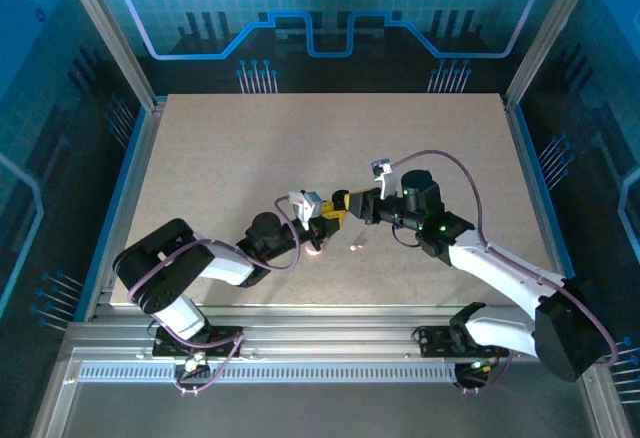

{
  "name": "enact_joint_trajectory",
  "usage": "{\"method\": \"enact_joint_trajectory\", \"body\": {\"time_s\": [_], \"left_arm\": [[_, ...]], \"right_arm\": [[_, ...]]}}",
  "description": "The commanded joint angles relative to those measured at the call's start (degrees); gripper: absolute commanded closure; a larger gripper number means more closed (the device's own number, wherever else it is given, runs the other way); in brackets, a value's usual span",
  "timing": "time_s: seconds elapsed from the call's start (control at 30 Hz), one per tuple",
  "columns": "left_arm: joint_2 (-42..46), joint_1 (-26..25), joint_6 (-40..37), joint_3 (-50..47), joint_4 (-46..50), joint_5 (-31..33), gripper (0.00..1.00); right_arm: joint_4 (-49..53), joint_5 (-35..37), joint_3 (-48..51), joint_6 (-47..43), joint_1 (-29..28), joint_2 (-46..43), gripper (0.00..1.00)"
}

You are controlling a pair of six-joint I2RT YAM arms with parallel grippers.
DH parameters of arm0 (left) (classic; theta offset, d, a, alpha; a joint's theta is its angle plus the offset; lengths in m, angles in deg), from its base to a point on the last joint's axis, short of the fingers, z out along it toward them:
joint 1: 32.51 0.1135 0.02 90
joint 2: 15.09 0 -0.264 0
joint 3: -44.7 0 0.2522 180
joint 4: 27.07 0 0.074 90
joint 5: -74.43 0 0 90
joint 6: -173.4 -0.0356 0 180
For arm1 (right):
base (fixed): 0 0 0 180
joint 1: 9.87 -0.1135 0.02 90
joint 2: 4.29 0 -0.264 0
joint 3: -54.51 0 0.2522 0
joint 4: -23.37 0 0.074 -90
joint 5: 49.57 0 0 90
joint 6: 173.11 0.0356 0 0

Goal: Insert the wireless bluetooth earbuds into the charging case

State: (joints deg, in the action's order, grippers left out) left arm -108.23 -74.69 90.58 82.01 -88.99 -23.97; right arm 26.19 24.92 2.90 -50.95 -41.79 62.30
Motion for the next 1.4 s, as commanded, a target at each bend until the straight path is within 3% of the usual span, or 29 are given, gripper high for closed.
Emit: {"method": "enact_joint_trajectory", "body": {"time_s": [0.0, 0.33, 0.6, 0.77, 0.93, 1.03, 1.23, 1.37], "left_arm": [[2.4, -0.1, -0.6, 1.5, -4.7, -0.1, 0.93], [2.1, 0.0, -0.7, 1.0, -4.6, 0.9, 0.93], [1.2, 0.1, -1.3, 0.0, -4.4, 4.8, 0.93], [2.1, 1.3, -0.4, -1.9, -4.2, 6.8, 0.93], [5.1, 1.8, -0.2, -4.3, -1.3, 8.9, 0.93], [7.7, 2.0, -0.1, -6.3, 0.4, 10.6, 0.93], [15.0, 2.2, -0.2, -9.4, 8.0, 12.9, 0.93], [19.5, 2.3, -1.1, -10.2, 13.4, 14.0, 0.93]], "right_arm": [[2.4, -0.7, 1.3, -0.1, -0.4, 0.0, 0.74], [4.9, 1.9, -0.1, -0.8, 0.3, -1.9, 0.66], [18.7, 4.4, -4.3, -0.6, 0.5, 0.4, 0.65], [36.9, 7.2, -9.4, -0.6, -1.6, 2.6, 0.64], [56.0, 12.4, -14.8, 5.5, -9.9, 5.7, 0.63], [62.1, 13.1, -15.6, 11.3, -15.1, 8.2, 0.63], [63.4, 12.1, -15.7, 20.6, -23.3, 14.4, 0.6], [60.9, 10.4, -15.7, 21.9, -25.6, 19.8, 0.6]]}}
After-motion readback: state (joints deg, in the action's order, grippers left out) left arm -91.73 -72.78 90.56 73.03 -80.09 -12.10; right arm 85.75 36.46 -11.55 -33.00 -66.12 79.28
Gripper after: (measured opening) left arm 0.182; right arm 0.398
